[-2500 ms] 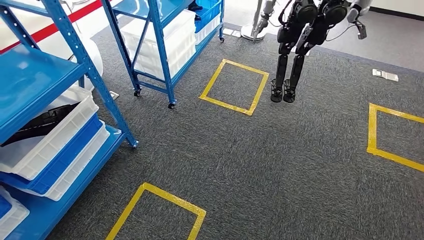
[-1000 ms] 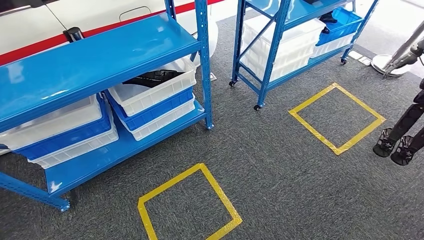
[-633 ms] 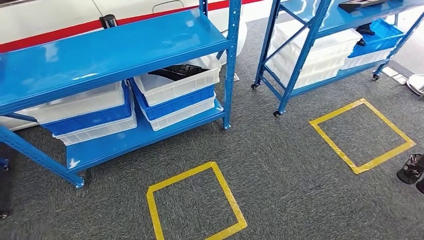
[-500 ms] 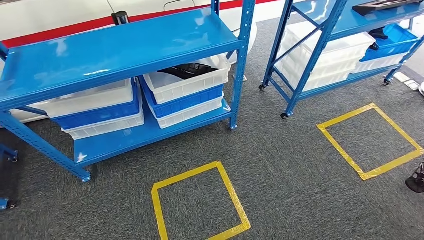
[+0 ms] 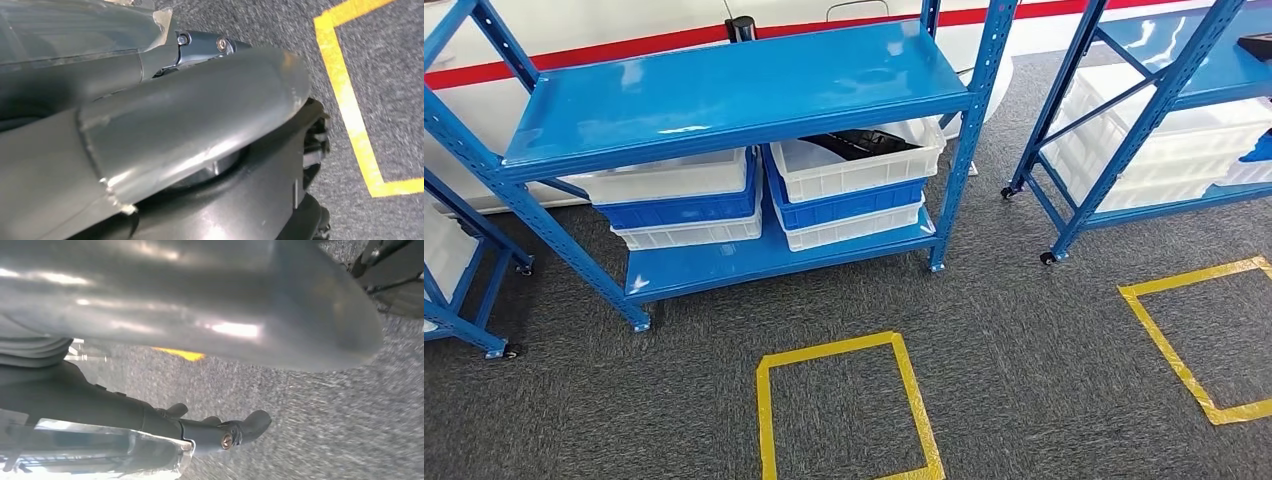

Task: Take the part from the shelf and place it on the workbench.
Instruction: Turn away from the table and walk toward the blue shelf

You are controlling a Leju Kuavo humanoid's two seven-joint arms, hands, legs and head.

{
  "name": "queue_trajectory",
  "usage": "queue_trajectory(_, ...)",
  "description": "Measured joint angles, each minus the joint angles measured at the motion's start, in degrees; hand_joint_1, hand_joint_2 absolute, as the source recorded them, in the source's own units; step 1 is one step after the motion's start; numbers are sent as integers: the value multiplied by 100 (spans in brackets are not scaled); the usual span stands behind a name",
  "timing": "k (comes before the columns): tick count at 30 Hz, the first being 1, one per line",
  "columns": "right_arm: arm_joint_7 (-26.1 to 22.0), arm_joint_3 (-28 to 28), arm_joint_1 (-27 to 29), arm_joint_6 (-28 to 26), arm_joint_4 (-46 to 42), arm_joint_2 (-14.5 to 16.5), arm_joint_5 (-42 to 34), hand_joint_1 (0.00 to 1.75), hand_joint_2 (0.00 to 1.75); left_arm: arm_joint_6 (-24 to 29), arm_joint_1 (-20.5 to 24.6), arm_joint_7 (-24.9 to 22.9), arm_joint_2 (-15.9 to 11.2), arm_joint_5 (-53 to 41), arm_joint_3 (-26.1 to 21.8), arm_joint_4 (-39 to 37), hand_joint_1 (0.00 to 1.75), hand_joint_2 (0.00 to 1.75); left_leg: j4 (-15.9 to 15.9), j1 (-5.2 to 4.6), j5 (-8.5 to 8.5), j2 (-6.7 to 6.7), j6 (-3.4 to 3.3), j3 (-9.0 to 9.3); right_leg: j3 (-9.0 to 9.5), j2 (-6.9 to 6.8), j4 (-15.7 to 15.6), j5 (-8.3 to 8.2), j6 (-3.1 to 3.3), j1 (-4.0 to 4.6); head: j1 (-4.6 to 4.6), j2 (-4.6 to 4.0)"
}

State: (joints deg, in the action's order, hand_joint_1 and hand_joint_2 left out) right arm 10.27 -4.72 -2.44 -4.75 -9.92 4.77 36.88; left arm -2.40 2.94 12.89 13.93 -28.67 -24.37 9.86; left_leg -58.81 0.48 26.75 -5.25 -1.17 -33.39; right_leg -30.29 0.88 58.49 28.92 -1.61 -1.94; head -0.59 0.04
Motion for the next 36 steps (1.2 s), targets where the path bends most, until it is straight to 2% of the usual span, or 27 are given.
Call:
queue_trajectory(1,-2,0,7,-1,0,1,1,0,0,-11,2,10,-1,-1,-1,0,0,0,-143,9,93,113,21,-63,9,-22,-4,-10,43,1,12,0)
queue_trajectory(3,-2,0,35,12,0,1,1,0,0,-24,10,31,-2,-1,-1,0,0,0,-782,10,440,374,59,-363,8,-74,-7,-4,107,24,35,0)
queue_trajectory(4,-2,-1,50,18,1,1,0,0,0,-29,15,41,-3,-2,-1,0,0,0,-1174,13,609,441,72,-558,6,-106,-7,5,130,39,40,0)
queue_trajectory(5,-1,-1,63,21,1,-1,-1,0,0,-37,17,50,-4,-5,-1,0,0,0,-1480,15,702,476,78,-715,7,-138,-7,15,144,50,38,0)
queue_trajectory(6,1,-2,72,21,1,-3,-3,0,0,-43,18,57,-5,-9,-1,0,0,0,-1596,15,685,493,75,-782,10,-164,-7,25,157,59,39,0)
queue_trajectory(7,3,-2,73,21,2,-4,-5,0,0,-50,16,61,-7,-14,-1,0,0,0,-1484,15,565,502,60,-732,22,-182,-7,34,167,64,39,0)
queue_trajectory(9,6,-2,65,21,1,3,-15,0,0,-58,7,65,-10,-30,-1,0,0,0,-760,5,193,531,-7,-375,54,-196,-8,53,167,72,40,0)
queue_trajectory(10,7,-2,60,21,1,9,-20,0,0,-61,6,65,-13,-42,-1,0,0,0,-401,-10,74,555,-37,-196,63,-198,-5,67,150,91,37,0)
queue_trajectory(11,8,-2,58,21,0,15,-23,0,0,-65,4,67,-15,-54,-1,0,0,0,-158,-29,18,575,-60,-80,58,-202,-4,81,128,104,37,0)
queue_trajectory(12,8,-2,56,21,0,19,-25,0,0,-69,6,68,-16,-62,-1,0,0,0,-51,-52,24,587,-73,-35,46,-209,-6,93,102,115,35,0)
queue_trajectory(15,9,-3,51,21,-3,24,-27,0,0,-87,6,75,-7,-68,-1,0,0,0,44,-73,29,537,-129,27,57,-245,-12,137,4,135,35,0)
queue_trajectory(16,10,-4,50,21,-4,23,-27,0,0,-93,7,77,-2,-68,-1,0,0,0,96,-60,15,521,-159,76,28,-233,89,189,-16,136,31,0)
queue_trajectory(17,10,-4,49,21,-6,22,-27,0,0,-98,9,78,3,-68,-1,0,0,0,142,-44,2,509,-186,123,-68,-208,307,284,-21,135,24,0)
queue_trajectory(20,11,-2,59,21,-7,20,-31,0,0,-109,13,79,9,-72,-1,0,0,0,164,-38,39,478,-233,183,-683,-143,1332,620,-18,114,11,0)
queue_trajectory(21,13,-2,66,21,-7,17,-34,0,0,-112,12,79,11,-76,-1,0,0,0,163,-40,62,455,-233,205,-818,-138,1492,617,-49,109,12,0)
queue_trajectory(22,15,-3,73,21,-7,14,-37,0,0,-113,11,78,11,-83,-1,0,0,0,161,-39,88,429,-226,235,-846,-135,1440,516,-99,104,10,0)
queue_trajectory(23,17,-3,80,21,-7,8,-40,0,0,-114,10,77,13,-92,-1,0,0,0,159,-36,117,403,-211,273,-765,-134,1179,340,-155,94,9,0)
queue_trajectory(24,20,-4,85,21,-7,3,-41,0,0,-115,9,74,14,-103,-1,0,0,0,156,-34,152,384,-189,316,-616,-133,789,133,-208,81,6,0)
queue_trajectory(25,20,-4,86,21,-6,0,-42,0,0,-116,9,69,15,-111,-1,0,0,0,143,-48,197,372,-157,350,-472,-130,431,-36,-228,74,1,0)
queue_trajectory(27,20,-4,79,21,-5,1,-41,0,0,-117,9,58,15,-121,-1,0,0,0,127,-79,273,366,-96,390,-297,-122,38,-190,-158,77,3,0)
queue_trajectory(29,20,-4,67,21,-6,6,-39,0,0,-117,11,48,13,-123,-1,0,0,0,133,-83,315,367,-57,405,-265,-116,10,-181,-40,79,14,0)
queue_trajectory(31,20,-6,65,21,-8,6,-33,0,0,-115,13,43,6,-127,-1,2,0,0,14,-59,393,399,-2,370,-232,-115,-1,-156,36,49,28,0)
queue_trajectory(32,20,-7,67,21,-8,6,-29,0,0,-114,16,42,3,-128,-1,3,0,0,-203,-47,497,424,35,266,-207,-117,-6,-137,76,35,34,0)
queue_trajectory(33,19,-8,70,21,-9,7,-26,0,0,-114,18,40,0,-129,-1,5,0,0,-541,-37,635,453,71,88,-179,-122,-9,-114,113,32,42,0)
queue_trajectory(35,18,-8,72,21,-9,9,-22,0,0,-115,23,40,-4,-130,-1,6,0,0,-1309,-28,891,481,114,-378,-129,-131,-9,-64,178,39,47,0)
queue_trajectory(36,18,-8,72,21,-9,9,-21,0,0,-118,21,38,-7,-131,-1,7,0,0,-1532,-25,892,488,119,-556,-95,-132,-9,-37,194,42,48,0)
